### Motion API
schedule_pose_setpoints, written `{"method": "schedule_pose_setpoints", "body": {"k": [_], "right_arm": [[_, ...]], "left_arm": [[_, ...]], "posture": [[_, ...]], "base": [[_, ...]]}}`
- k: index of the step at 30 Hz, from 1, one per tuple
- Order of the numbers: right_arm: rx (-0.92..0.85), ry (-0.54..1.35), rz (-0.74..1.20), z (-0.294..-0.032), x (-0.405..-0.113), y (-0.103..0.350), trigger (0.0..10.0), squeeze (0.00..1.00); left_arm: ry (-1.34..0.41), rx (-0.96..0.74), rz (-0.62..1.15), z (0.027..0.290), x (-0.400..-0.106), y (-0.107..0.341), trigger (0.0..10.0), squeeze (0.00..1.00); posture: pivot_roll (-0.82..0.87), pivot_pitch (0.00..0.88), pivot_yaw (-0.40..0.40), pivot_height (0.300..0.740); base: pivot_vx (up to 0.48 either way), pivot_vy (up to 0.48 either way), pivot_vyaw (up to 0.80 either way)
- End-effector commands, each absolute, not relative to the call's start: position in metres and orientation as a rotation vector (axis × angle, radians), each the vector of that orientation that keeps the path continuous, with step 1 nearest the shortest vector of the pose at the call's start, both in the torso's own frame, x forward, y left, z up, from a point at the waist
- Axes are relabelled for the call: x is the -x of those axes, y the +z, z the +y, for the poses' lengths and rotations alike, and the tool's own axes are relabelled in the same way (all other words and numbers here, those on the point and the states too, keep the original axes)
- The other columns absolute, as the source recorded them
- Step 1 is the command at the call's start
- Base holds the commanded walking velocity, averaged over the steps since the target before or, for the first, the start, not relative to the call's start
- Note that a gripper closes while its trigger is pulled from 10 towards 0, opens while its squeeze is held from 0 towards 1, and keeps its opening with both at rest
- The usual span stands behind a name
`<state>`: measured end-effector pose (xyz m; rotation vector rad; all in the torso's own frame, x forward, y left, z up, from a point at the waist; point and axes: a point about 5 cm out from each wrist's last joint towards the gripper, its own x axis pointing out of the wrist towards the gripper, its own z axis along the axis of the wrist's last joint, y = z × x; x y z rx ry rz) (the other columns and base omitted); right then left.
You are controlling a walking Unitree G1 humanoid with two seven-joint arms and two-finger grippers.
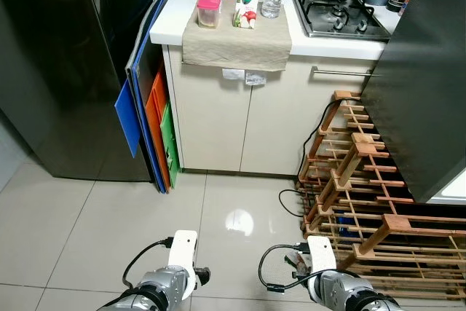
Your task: Restocking fridge
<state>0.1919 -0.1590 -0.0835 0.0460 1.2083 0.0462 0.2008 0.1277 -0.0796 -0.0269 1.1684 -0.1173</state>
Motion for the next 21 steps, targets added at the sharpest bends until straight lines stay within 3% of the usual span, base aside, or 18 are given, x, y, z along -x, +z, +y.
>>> {"method": "schedule_pose_setpoints", "body": {"k": [1, 10, 21], "right_arm": [[-0.033, 0.063, 1.2, -0.1575, -0.1921, -0.0836, 10.0, 0.0], [0.035, 0.102, 1.188, -0.1568, -0.1908, -0.0845, 10.0, 0.0], [0.102, 0.159, 1.184, -0.1611, -0.1887, -0.0852, 10.0, 0.0]], "left_arm": [[-0.123, 0.0, 1.151, 0.1255, -0.2051, -0.0774, 10.0, 0.0], [-0.129, -0.007, 1.146, 0.1241, -0.2052, -0.0773, 10.0, 0.0], [-0.134, -0.008, 1.144, 0.1242, -0.204, -0.078, 10.0, 0.0]], "posture": [[-0.05, 0.0, -0.022, 0.74], [-0.05, 0.0, -0.028, 0.74], [-0.05, 0.0, -0.031, 0.74]], "base": [[0.0, 0.0, 0.0], [0.0, 0.0, 0.0], [0.0, 0.0, 0.64]]}}
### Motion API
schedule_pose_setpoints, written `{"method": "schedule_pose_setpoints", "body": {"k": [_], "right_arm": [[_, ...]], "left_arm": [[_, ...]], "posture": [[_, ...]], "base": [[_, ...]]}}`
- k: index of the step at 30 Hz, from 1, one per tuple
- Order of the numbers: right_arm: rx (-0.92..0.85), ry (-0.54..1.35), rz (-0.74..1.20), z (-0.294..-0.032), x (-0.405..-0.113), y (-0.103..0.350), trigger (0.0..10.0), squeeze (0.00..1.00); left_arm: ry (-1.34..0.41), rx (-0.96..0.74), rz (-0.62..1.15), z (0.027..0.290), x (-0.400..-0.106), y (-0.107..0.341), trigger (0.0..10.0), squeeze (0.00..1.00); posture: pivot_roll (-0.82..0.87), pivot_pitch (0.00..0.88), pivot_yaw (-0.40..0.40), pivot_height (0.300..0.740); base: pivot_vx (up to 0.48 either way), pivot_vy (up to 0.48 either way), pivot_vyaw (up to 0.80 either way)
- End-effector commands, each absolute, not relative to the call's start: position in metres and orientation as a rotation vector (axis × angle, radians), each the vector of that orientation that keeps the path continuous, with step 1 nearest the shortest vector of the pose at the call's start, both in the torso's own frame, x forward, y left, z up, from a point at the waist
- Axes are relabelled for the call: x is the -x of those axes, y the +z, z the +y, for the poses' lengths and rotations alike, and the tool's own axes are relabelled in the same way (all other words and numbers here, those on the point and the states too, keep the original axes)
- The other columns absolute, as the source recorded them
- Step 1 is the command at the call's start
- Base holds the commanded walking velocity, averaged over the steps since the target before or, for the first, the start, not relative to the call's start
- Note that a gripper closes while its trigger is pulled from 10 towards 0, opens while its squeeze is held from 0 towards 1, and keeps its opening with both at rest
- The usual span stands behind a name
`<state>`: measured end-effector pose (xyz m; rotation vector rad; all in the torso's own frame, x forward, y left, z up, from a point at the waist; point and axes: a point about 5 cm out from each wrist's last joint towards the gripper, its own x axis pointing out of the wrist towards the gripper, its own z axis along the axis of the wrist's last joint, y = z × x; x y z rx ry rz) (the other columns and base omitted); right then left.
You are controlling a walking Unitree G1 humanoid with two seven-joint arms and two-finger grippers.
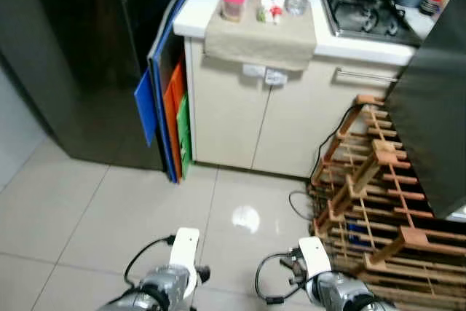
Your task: Restocking fridge
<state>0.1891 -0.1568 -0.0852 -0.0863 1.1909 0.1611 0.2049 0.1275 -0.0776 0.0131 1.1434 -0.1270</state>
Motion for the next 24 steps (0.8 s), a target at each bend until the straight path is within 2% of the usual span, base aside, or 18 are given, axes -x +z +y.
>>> {"method": "schedule_pose_setpoints", "body": {"k": [1, 15, 24], "right_arm": [[0.106, 0.162, 1.183, -0.162, -0.188, -0.085, 10.0, 0.0], [0.132, 0.165, 1.171, -0.176, -0.183, -0.087, 10.0, 0.0], [0.131, 0.177, 1.165, -0.173, -0.186, -0.086, 10.0, 0.0]], "left_arm": [[-0.134, -0.009, 1.144, 0.124, -0.204, -0.078, 10.0, 0.0], [-0.105, -0.007, 1.139, 0.127, -0.201, -0.08, 10.0, 0.0], [-0.089, -0.004, 1.142, 0.128, -0.199, -0.081, 10.0, 0.0]], "posture": [[-0.04, 0.0, -0.035, 0.74], [-0.03, 0.0, -0.042, 0.74], [-0.02, 0.0, -0.04, 0.74]], "base": [[0.0, 0.0, 0.58], [0.0, 0.0, 0.52], [0.0, 0.0, 0.48]]}}
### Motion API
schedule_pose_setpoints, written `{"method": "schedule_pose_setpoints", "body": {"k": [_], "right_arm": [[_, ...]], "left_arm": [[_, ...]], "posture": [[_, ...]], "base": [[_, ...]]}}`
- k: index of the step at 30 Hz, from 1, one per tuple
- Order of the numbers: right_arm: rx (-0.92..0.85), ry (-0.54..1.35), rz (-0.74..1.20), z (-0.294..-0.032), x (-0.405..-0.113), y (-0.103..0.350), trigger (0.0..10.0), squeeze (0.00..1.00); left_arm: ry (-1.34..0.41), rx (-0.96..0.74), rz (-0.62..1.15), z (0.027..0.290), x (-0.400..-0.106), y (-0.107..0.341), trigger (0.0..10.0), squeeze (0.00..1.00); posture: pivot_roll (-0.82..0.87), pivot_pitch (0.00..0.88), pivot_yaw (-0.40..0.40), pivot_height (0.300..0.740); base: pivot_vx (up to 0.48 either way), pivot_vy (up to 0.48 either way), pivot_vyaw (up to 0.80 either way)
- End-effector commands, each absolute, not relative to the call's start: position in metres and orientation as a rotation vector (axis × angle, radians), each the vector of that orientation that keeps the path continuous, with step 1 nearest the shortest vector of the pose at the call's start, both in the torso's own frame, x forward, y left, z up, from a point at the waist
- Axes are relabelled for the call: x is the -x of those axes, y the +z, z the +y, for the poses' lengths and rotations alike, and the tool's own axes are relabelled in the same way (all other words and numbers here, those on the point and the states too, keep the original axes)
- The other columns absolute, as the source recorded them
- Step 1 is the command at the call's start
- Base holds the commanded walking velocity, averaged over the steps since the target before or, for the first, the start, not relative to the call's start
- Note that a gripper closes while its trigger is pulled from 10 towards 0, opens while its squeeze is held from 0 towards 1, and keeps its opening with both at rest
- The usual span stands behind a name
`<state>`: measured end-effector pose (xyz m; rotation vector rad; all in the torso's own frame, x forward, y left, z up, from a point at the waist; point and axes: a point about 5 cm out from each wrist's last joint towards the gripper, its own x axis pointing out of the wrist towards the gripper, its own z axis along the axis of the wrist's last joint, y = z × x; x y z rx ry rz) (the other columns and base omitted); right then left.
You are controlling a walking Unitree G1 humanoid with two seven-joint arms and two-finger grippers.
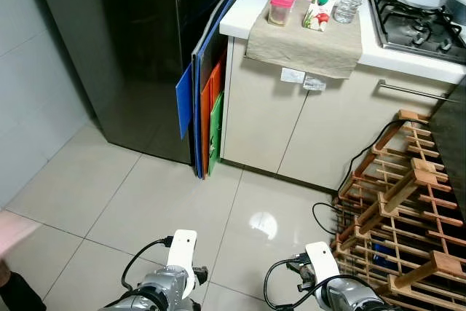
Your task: Restocking fridge
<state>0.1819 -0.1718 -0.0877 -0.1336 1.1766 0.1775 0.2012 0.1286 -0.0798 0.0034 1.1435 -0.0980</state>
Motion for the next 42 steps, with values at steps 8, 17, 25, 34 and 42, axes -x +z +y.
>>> {"method": "schedule_pose_setpoints", "body": {"k": [8, 17, 25, 34, 42], "right_arm": [[0.131, 0.189, 1.158, -0.169, -0.188, -0.085, 10.0, 0.0], [0.136, 0.187, 1.152, -0.167, -0.19, -0.084, 10.0, 0.0], [0.149, 0.201, 1.149, -0.167, -0.191, -0.084, 10.0, 0.0], [0.16, 0.204, 1.147, -0.168, -0.192, -0.083, 10.0, 0.0], [0.164, 0.208, 1.147, -0.168, -0.191, -0.083, 10.0, 0.0]], "left_arm": [[-0.057, 0.011, 1.131, 0.129, -0.199, -0.081, 10.0, 0.0], [0.027, -0.016, 1.102, 0.159, -0.196, -0.082, 10.0, 0.0], [0.073, -0.051, 1.109, 0.175, -0.192, -0.084, 10.0, 0.0], [0.088, -0.068, 1.116, 0.181, -0.191, -0.084, 10.0, 0.0], [0.088, -0.068, 1.114, 0.181, -0.19, -0.084, 10.0, 0.0]], "posture": [[-0.02, 0.0, -0.042, 0.74], [-0.01, 0.0, -0.048, 0.74], [-0.01, 0.0, -0.043, 0.74], [-0.01, 0.0, -0.042, 0.74], [-0.01, 0.0, -0.043, 0.74]], "base": [[0.0, 0.0, 0.46], [0.0, 0.0, 0.46], [0.223, -0.255, 0.45], [0.03, -0.032, 0.46], [0.0, 0.0, 0.45]]}}
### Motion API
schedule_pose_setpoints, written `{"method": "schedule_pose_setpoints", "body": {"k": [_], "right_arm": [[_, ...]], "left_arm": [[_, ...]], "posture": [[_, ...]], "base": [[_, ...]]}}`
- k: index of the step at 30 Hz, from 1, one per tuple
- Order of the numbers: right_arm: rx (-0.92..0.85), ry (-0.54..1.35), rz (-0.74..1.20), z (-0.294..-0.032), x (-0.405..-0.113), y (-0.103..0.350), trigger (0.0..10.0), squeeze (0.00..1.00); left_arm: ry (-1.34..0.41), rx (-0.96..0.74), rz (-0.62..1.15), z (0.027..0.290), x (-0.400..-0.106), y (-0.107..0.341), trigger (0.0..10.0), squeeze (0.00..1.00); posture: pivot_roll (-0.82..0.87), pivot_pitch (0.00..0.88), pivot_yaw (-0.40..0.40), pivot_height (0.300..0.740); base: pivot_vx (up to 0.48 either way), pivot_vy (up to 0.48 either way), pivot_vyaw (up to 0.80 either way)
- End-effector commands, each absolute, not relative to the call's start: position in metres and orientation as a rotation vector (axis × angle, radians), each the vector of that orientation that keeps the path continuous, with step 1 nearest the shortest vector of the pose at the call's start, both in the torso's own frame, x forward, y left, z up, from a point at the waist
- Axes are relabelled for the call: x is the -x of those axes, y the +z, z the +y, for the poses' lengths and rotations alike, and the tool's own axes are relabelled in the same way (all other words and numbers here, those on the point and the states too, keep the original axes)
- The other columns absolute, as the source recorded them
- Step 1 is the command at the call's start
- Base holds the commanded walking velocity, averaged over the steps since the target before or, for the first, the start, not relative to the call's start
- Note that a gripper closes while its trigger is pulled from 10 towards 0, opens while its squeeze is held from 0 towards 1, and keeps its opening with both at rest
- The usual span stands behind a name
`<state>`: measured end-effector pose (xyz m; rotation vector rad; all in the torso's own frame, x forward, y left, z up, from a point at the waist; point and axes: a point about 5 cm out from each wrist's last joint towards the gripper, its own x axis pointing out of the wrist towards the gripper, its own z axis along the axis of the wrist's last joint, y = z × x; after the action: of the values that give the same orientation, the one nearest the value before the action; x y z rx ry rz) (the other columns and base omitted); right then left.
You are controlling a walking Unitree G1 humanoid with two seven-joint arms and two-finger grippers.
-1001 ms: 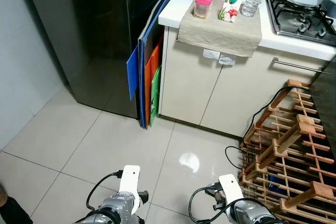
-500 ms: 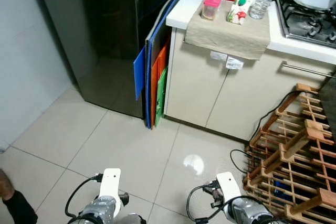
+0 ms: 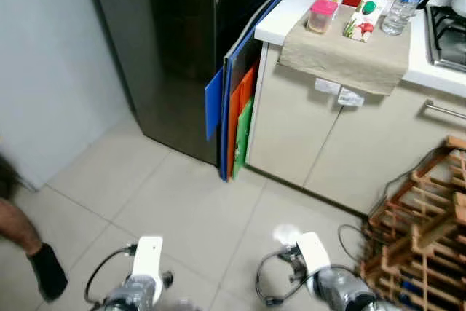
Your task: Restocking fridge
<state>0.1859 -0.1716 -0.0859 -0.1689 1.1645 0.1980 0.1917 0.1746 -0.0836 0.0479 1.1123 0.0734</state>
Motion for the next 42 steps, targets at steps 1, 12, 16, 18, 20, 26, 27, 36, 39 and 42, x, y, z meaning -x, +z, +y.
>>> {"method": "schedule_pose_setpoints", "body": {"k": [1, 12, 16, 18, 20, 26, 27, 36, 39, 42], "right_arm": [[0.164, 0.208, 1.147, -0.168, -0.191, -0.083, 10.0, 0.0], [0.172, 0.218, 1.147, -0.168, -0.191, -0.084, 10.0, 0.0], [0.173, 0.215, 1.144, -0.169, -0.191, -0.084, 10.0, 0.0], [0.172, 0.21, 1.14, -0.169, -0.191, -0.084, 10.0, 0.0], [0.171, 0.209, 1.138, -0.169, -0.191, -0.084, 10.0, 0.0], [0.17, 0.205, 1.138, -0.17, -0.188, -0.085, 10.0, 0.0], [0.171, 0.206, 1.14, -0.17, -0.187, -0.085, 10.0, 0.0], [0.164, 0.195, 1.138, -0.168, -0.187, -0.086, 10.0, 0.0], [0.158, 0.192, 1.145, -0.167, -0.185, -0.087, 10.0, 0.0], [0.153, 0.192, 1.167, -0.169, -0.181, -0.089, 10.0, 0.0]], "left_arm": [[0.088, -0.068, 1.114, 0.181, -0.19, -0.084, 10.0, 0.0], [0.089, -0.048, 1.116, 0.178, -0.187, -0.085, 10.0, 0.0], [0.075, -0.048, 1.118, 0.176, -0.187, -0.086, 10.0, 0.0], [0.068, -0.047, 1.119, 0.175, -0.187, -0.086, 10.0, 0.0], [0.066, -0.046, 1.118, 0.174, -0.187, -0.086, 10.0, 0.0], [0.06, -0.039, 1.12, 0.174, -0.185, -0.087, 10.0, 0.0], [0.06, -0.036, 1.121, 0.174, -0.185, -0.087, 10.0, 0.0], [0.05, -0.037, 1.116, 0.178, -0.185, -0.086, 10.0, 0.0], [0.052, -0.042, 1.117, 0.18, -0.185, -0.086, 10.0, 0.0], [0.065, -0.01, 1.115, 0.18, -0.183, -0.087, 10.0, 0.0]], "posture": [[-0.01, 0.0, -0.043, 0.74], [-0.01, 0.0, -0.043, 0.74], [-0.01, 0.0, -0.036, 0.74], [-0.01, 0.0, -0.034, 0.74], [-0.01, 0.0, -0.034, 0.74], [0.01, 0.0, -0.034, 0.74], [0.02, 0.0, -0.033, 0.74], [0.02, 0.0, -0.026, 0.74], [0.02, 0.0, -0.026, 0.74], [0.02, 0.0, -0.036, 0.74]], "base": [[0.0, 0.0, 0.46], [0.0, 0.0, 0.46], [0.0, 0.0, 0.45], [0.0, 0.0, 0.45], [0.0, 0.0, 0.45], [0.0, 0.0, 0.46], [0.0, 0.0, 0.46], [0.0, 0.0, 0.41], [0.0, 0.0, 0.0], [0.0, 0.0, 0.0]]}}
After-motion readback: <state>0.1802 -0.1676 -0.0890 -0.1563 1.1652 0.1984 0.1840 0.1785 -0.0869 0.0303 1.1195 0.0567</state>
